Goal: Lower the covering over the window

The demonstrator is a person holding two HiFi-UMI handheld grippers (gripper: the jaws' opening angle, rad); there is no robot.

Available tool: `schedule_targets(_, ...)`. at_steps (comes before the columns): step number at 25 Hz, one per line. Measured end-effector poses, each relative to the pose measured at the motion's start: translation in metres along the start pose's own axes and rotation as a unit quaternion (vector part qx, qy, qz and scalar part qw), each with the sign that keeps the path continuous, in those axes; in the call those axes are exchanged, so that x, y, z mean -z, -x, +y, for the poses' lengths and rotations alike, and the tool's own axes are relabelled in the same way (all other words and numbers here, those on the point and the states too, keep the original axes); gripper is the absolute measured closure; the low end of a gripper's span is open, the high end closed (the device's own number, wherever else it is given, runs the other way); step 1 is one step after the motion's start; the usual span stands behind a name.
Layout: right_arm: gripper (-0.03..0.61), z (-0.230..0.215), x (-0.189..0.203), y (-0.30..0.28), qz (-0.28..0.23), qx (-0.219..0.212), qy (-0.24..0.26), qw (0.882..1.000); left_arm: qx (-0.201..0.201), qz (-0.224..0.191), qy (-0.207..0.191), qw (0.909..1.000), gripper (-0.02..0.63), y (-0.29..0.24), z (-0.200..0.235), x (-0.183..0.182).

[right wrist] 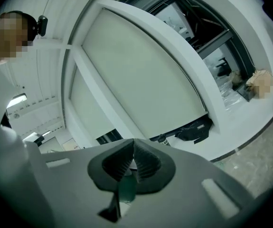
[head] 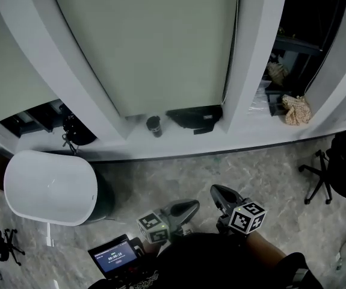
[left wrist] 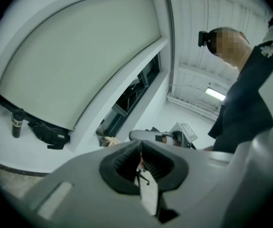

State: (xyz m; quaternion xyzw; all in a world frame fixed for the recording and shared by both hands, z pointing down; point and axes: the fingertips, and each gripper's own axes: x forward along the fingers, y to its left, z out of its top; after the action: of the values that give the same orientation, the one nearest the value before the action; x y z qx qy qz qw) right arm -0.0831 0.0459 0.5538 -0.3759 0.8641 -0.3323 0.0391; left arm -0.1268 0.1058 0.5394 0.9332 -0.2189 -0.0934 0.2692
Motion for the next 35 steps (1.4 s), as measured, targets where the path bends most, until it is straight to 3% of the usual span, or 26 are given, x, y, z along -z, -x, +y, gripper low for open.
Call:
schedule_targets(7,0.571,0.019,0.008,0.057,0.008,-0.029,0.039,0.999,0.019,0.017,-0.009,0.9996,0.618,-0.023,-0.056,0.020)
schedule_targets(14,0.571,0.035,0.024,0.152,-0.003,-0.075,0.066,0.995,0.045,0.028,-0.021,0.9984,0.618,-0.051,-0.148,0.073)
schedule_targets(17,0.571,0.049,0.041,0.176,0.004,-0.108,0.069,0.992,0.045,0.036,-0.033,0.9978,0.618,-0.051,-0.180,0.094)
schedule_targets(20,0.571,0.072,0.060,0.192,0.018,-0.165,0.040,0.985,0.039,0.046,-0.023,0.9979,0.618,-0.045,-0.205,0.113)
schedule_targets(25,0.571,0.108,0.081,0.201,0.024,-0.241,0.013,0.970,0.024,0.047,-0.029,0.9982,0.618,-0.026,-0.217,0.124)
schedule_targets(35,0.571,0.155,0.082,0.165,-0.002,-0.240,0.012,0.971,0.038,0.033,-0.042,0.9979,0.617,0.025,-0.208,0.090)
